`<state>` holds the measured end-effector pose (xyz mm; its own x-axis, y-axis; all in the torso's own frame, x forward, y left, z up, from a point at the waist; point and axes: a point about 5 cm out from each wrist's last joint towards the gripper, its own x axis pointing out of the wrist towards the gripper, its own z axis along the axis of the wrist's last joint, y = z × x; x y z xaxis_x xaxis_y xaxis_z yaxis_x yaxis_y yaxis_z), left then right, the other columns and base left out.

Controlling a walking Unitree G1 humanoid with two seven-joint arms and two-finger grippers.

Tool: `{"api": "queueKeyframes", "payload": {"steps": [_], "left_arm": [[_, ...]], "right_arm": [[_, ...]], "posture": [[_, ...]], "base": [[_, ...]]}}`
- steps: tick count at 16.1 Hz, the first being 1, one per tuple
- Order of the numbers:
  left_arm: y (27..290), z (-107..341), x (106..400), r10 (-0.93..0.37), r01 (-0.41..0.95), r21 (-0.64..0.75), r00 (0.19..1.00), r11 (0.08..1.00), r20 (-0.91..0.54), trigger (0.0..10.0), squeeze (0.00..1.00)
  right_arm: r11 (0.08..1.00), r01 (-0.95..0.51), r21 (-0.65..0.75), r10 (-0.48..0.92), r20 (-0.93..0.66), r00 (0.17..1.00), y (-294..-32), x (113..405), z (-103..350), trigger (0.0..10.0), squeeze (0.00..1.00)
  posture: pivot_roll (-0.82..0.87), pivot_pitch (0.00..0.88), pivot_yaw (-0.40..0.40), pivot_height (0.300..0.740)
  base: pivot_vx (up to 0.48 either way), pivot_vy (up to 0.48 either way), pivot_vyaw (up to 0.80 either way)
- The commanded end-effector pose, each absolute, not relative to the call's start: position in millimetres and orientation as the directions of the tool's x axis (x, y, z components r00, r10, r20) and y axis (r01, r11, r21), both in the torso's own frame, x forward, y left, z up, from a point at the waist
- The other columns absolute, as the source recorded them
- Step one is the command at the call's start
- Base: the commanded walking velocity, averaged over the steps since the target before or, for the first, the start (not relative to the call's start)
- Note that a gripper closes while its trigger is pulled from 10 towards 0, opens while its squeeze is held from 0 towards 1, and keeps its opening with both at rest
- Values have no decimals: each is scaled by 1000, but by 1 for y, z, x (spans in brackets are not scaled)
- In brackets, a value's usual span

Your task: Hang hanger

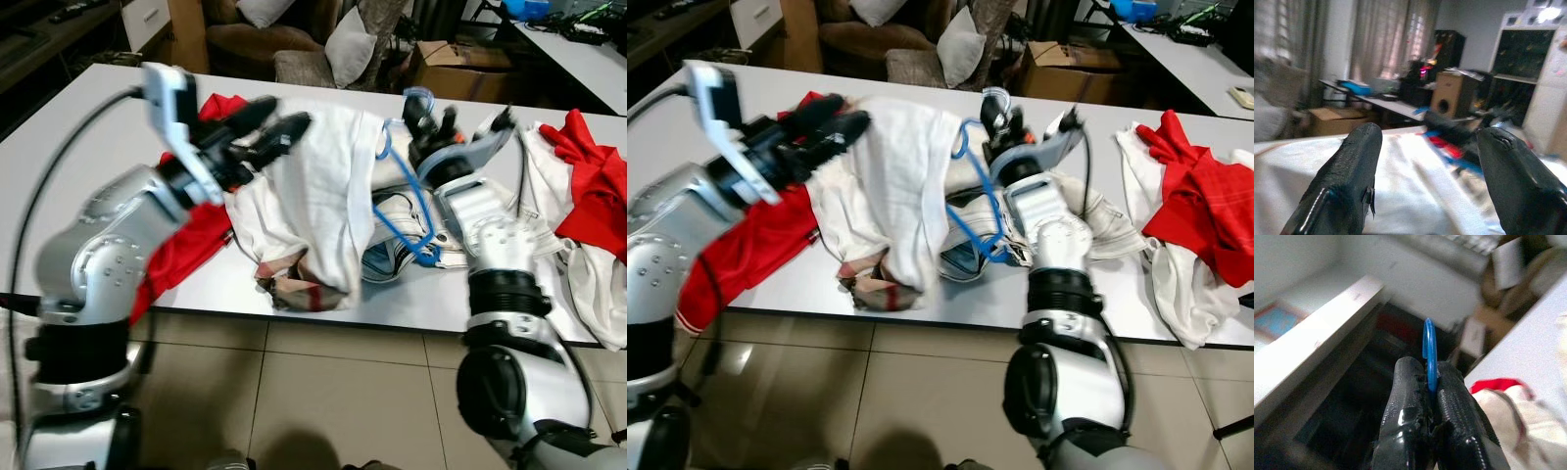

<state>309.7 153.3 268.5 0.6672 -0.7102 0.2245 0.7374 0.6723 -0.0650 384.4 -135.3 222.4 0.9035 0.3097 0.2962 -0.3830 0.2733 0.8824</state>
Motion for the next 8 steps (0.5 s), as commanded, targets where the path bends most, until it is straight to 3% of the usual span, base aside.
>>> {"api": "queueKeyframes", "payload": {"steps": [1, 5, 6, 8], "left_arm": [[153, 269, 313, -709, 722, 9, 678, 692, 194, 10000, 1000], [159, 269, 319, -669, 664, 103, 717, 741, 195, 10000, 984], [161, 271, 320, -664, 653, 128, 719, 746, 206, 10000, 922], [165, 276, 320, -674, 650, 181, 707, 738, 212, 10000, 588]], "right_arm": [[259, -469, 845, 374, 360, 855, -135, 379, 233, 0, 0], [214, -583, 784, 429, 461, 777, -144, 372, 246, 0, 0], [194, -622, 759, 444, 497, 745, -145, 368, 249, 0, 0], [194, -671, 716, 479, 528, 702, -147, 363, 250, 0, 0]], "posture": [[-9, 0, -79, 740], [-10, 0, -81, 740], [-9, 0, -82, 740], [-9, 0, -82, 740]], "base": [[0, 0, 0], [0, 0, 0], [0, 0, 0], [0, 0, 0]]}}
